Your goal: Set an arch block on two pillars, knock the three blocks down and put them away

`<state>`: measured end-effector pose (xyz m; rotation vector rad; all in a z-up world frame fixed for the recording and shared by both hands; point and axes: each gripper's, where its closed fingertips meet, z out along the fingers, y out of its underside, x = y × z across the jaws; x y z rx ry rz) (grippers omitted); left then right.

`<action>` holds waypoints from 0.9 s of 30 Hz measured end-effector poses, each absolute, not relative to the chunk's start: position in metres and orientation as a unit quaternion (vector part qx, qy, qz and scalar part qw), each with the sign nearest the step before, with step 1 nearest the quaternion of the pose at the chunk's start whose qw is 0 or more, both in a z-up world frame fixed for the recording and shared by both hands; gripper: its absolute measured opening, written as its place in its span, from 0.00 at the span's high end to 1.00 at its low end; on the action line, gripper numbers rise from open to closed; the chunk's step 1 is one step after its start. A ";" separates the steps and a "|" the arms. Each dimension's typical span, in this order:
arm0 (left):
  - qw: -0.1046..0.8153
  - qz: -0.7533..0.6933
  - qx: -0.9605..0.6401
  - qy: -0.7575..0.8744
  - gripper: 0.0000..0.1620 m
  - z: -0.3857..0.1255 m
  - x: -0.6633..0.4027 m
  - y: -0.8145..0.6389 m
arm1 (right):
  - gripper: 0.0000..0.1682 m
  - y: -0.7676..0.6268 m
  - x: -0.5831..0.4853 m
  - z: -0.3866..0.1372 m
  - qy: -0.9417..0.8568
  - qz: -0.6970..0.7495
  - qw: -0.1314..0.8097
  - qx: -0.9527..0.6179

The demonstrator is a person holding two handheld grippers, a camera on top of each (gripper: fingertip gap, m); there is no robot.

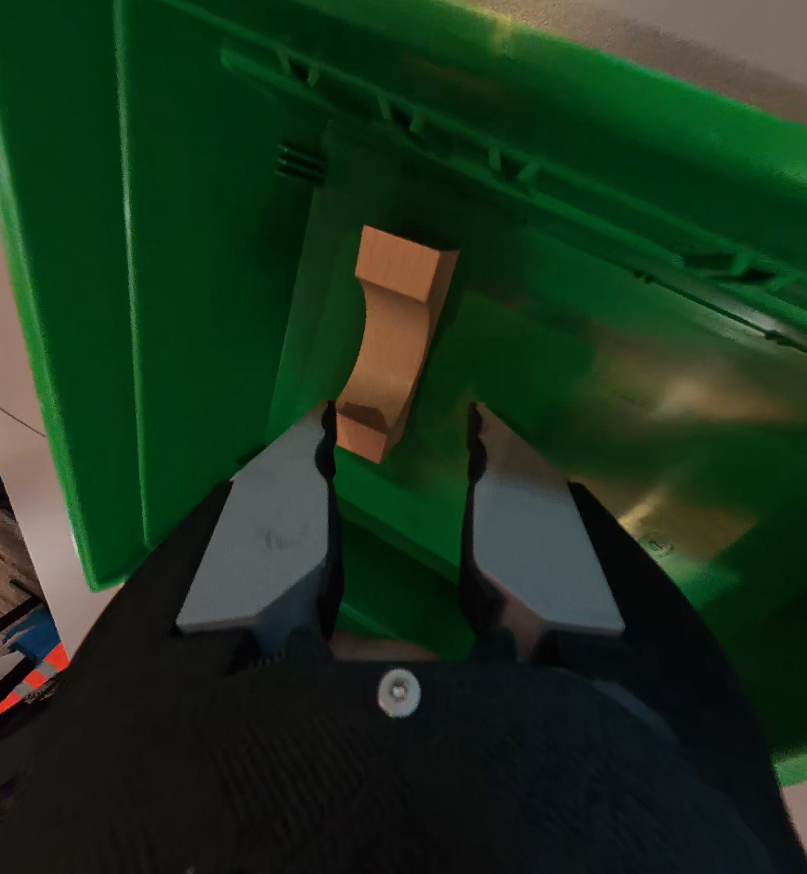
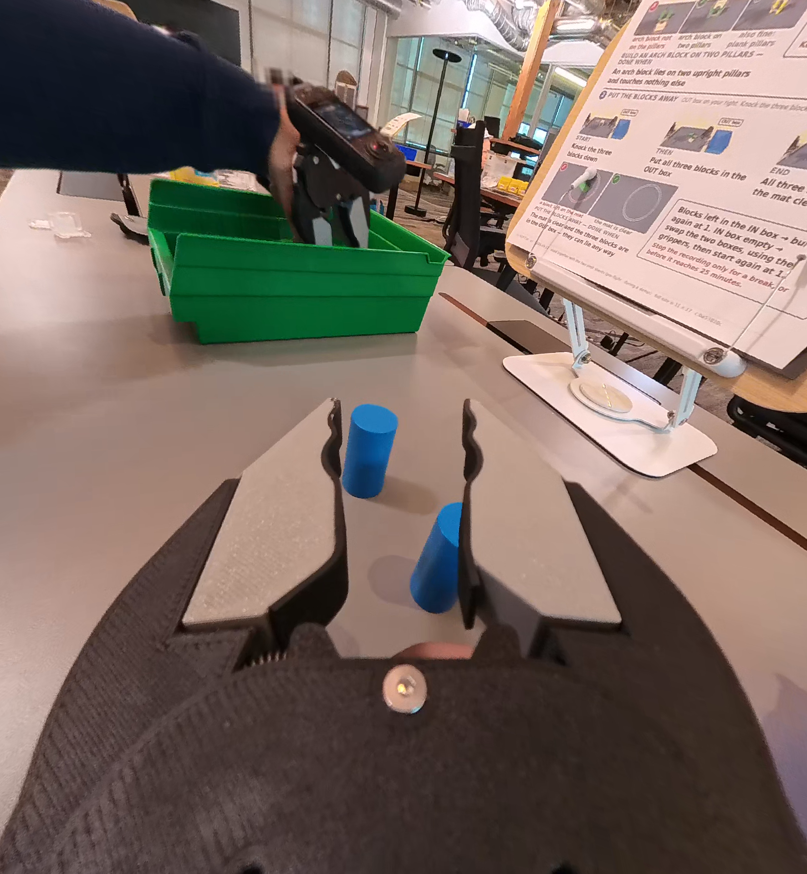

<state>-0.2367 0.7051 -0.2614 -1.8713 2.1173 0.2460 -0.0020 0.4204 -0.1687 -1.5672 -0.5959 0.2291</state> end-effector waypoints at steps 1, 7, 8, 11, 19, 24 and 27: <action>0.140 0.086 -0.651 0.741 0.67 -0.265 -0.235 0.707 | 0.71 0.421 -0.001 -0.169 -0.263 0.102 0.662 -0.694; 0.072 0.058 -0.668 0.738 0.66 -0.275 -0.233 0.712 | 0.71 0.424 0.002 -0.173 -0.258 0.109 0.656 -0.701; 0.061 0.066 -0.667 0.739 0.65 -0.276 -0.238 0.715 | 0.71 0.424 0.002 -0.173 -0.257 0.112 0.656 -0.701; 0.043 0.066 -0.668 0.740 0.68 -0.281 -0.245 0.718 | 0.71 0.424 0.000 -0.174 -0.258 0.119 0.653 -0.702; 0.054 0.028 -0.679 0.732 0.80 -0.282 -0.254 0.707 | 0.71 0.423 -0.003 -0.173 -0.263 0.112 0.654 -0.701; 0.107 0.071 -0.660 0.740 0.81 -0.267 -0.266 0.701 | 0.72 0.419 0.000 -0.165 -0.258 0.105 0.666 -0.692; 0.170 0.072 -0.654 0.734 0.81 -0.238 -0.265 0.694 | 0.72 0.418 0.002 -0.162 -0.255 0.101 0.670 -0.690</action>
